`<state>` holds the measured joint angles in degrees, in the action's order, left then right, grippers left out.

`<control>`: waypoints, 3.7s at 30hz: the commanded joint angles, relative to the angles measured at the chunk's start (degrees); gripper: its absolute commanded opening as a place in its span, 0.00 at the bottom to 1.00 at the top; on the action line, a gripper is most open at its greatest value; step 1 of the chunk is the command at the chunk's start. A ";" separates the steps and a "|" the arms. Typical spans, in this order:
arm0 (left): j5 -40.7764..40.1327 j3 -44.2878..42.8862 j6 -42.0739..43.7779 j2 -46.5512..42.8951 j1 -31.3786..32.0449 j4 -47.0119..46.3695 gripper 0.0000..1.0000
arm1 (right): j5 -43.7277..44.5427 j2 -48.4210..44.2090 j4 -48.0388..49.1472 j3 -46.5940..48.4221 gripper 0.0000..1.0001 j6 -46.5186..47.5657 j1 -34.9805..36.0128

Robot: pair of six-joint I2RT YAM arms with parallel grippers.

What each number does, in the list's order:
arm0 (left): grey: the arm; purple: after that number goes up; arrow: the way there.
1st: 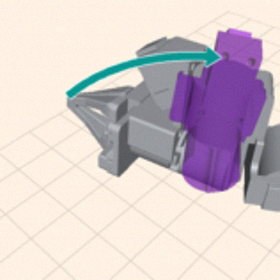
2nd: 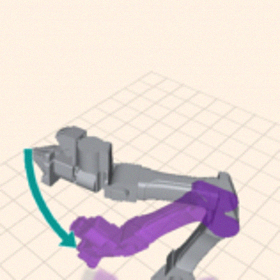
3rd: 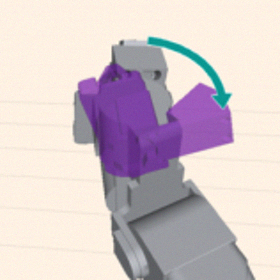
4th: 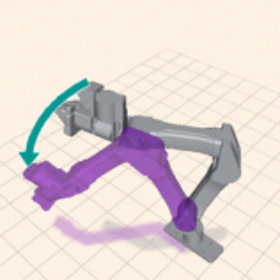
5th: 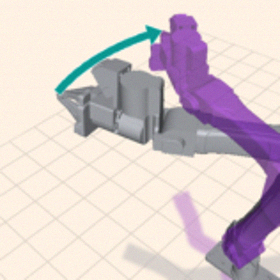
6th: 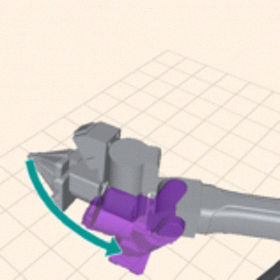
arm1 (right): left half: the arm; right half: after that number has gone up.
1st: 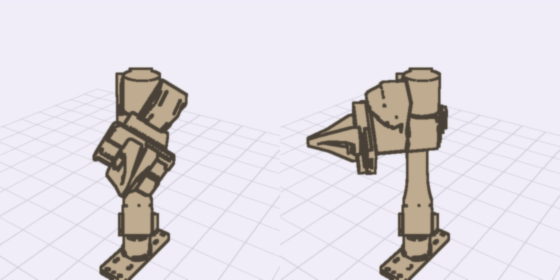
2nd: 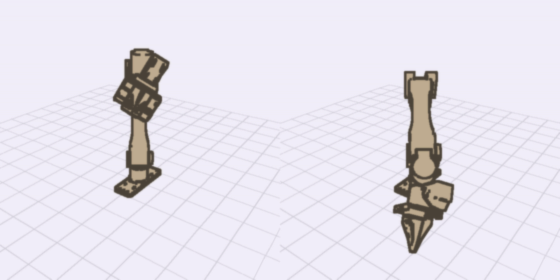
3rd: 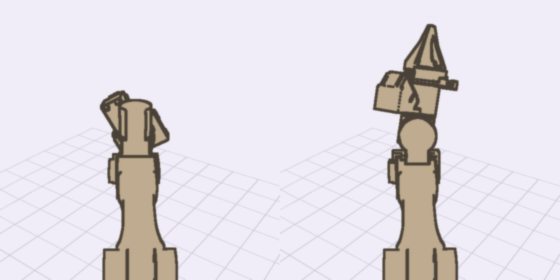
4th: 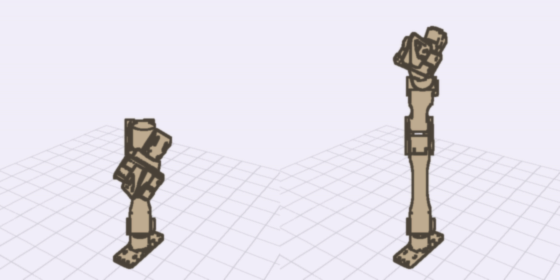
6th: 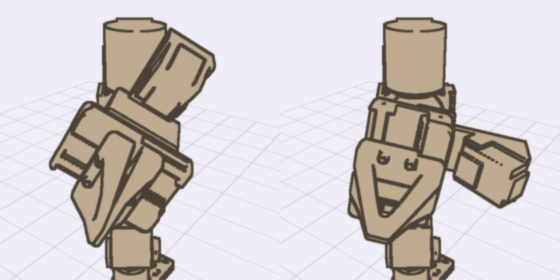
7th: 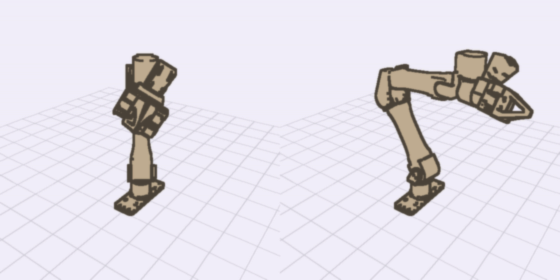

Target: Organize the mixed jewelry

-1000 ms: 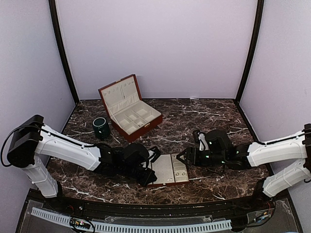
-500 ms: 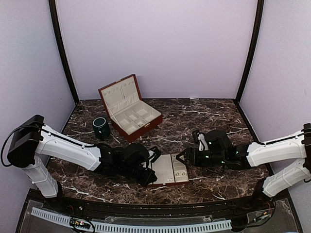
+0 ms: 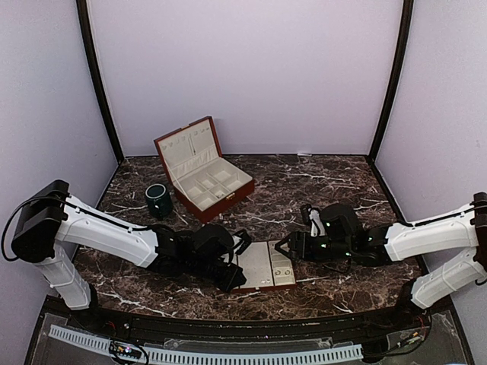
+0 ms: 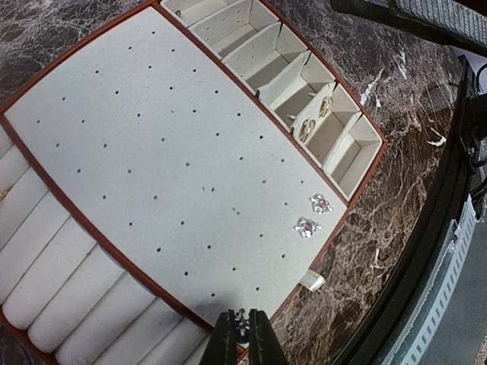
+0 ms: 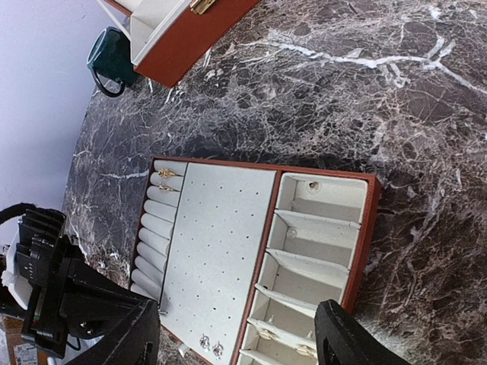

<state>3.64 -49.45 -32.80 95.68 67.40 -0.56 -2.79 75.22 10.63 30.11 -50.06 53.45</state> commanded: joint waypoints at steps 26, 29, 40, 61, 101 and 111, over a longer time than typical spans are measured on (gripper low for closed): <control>-1.46 1.04 0.54 1.55 0.28 0.08 0.03 | -0.29 0.90 2.52 0.85 0.71 -0.10 -0.18; -1.61 0.49 0.79 1.39 0.28 0.80 0.13 | -0.24 0.99 2.69 0.97 0.71 -0.09 -0.17; -3.80 -0.90 1.05 -1.54 0.33 3.47 0.38 | -0.25 0.81 2.61 1.33 0.71 0.29 -0.15; -3.97 -0.87 0.34 -3.69 0.29 2.32 0.13 | -0.90 0.81 3.03 1.30 0.71 0.93 -0.19; -10.04 7.25 -9.91 -17.16 -0.19 12.48 0.49 | 0.58 0.22 2.04 1.80 0.71 2.02 -0.15; -4.64 17.87 -15.24 -29.97 -9.57 17.90 0.50 | 6.06 2.74 -7.39 10.35 0.70 10.72 5.31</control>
<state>-3.14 -33.74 -46.50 71.46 62.24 13.91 -1.39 76.18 8.25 33.06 -45.93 54.68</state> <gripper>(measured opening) 0.500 0.706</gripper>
